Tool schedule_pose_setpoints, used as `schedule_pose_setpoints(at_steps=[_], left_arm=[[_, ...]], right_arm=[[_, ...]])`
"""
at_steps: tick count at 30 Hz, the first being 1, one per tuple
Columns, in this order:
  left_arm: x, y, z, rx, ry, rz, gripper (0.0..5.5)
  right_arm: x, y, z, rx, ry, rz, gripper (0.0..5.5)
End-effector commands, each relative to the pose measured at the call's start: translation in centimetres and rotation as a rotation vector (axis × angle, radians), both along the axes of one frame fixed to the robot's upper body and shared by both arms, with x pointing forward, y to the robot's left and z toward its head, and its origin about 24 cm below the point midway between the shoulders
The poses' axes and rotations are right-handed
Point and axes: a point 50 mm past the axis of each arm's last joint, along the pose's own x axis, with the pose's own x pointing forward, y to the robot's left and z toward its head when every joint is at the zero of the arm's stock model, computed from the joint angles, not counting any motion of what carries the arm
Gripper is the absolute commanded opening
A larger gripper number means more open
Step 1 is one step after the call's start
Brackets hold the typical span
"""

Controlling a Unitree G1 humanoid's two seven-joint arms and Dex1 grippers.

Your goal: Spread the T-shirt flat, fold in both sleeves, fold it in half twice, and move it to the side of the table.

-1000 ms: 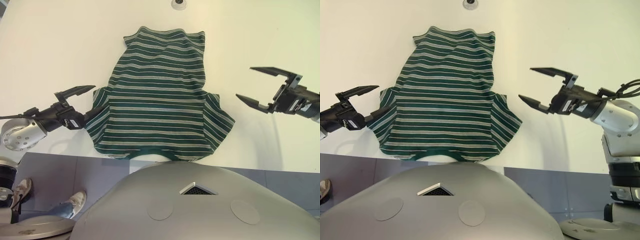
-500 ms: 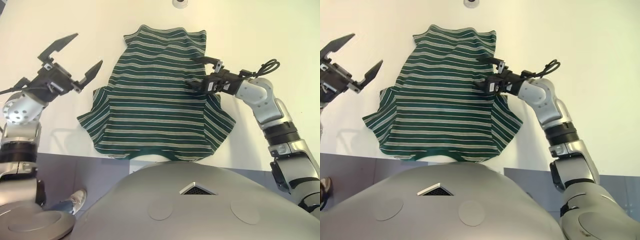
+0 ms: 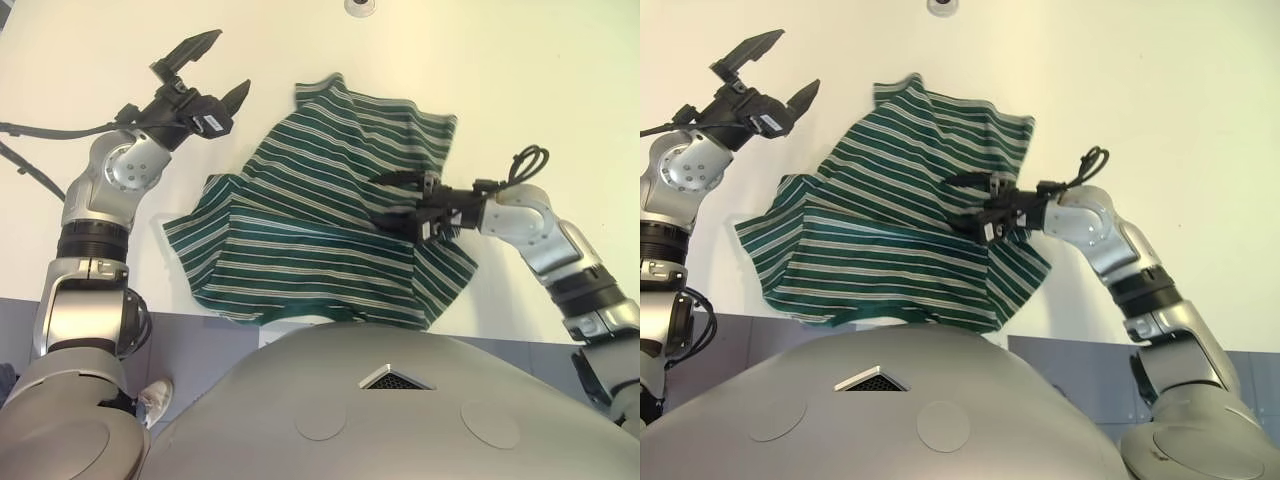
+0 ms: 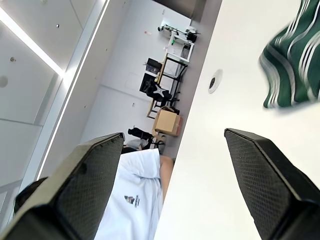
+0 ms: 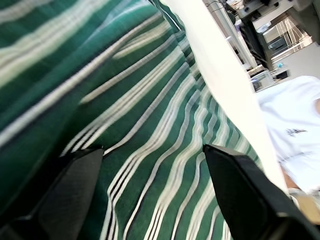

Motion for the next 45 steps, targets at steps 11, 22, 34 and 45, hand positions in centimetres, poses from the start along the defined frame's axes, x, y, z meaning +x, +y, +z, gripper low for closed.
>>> schedule_pose_setpoints(at_steps=[11, 22, 34, 45], left_arm=[[-0.9, -8.1, 1.3, -0.253, 0.134, -0.444, 3.69], [1.6, -9.9, -6.8, 0.167, 0.341, -0.283, 3.69], [3.4, -3.2, -7.3, 0.364, 0.319, -0.006, 3.69], [5.6, 0.8, -2.6, 0.192, 0.201, 0.175, 3.69]], right_arm=[[-2.6, -0.1, -0.8, -0.078, 0.146, 0.11, 3.72], [-2.9, -0.2, -1.0, -0.084, 0.162, 0.11, 3.72], [-2.5, -1.2, -1.9, -0.141, 0.163, 0.063, 3.72], [-1.5, -1.7, -1.8, -0.147, 0.129, 0.018, 3.72]])
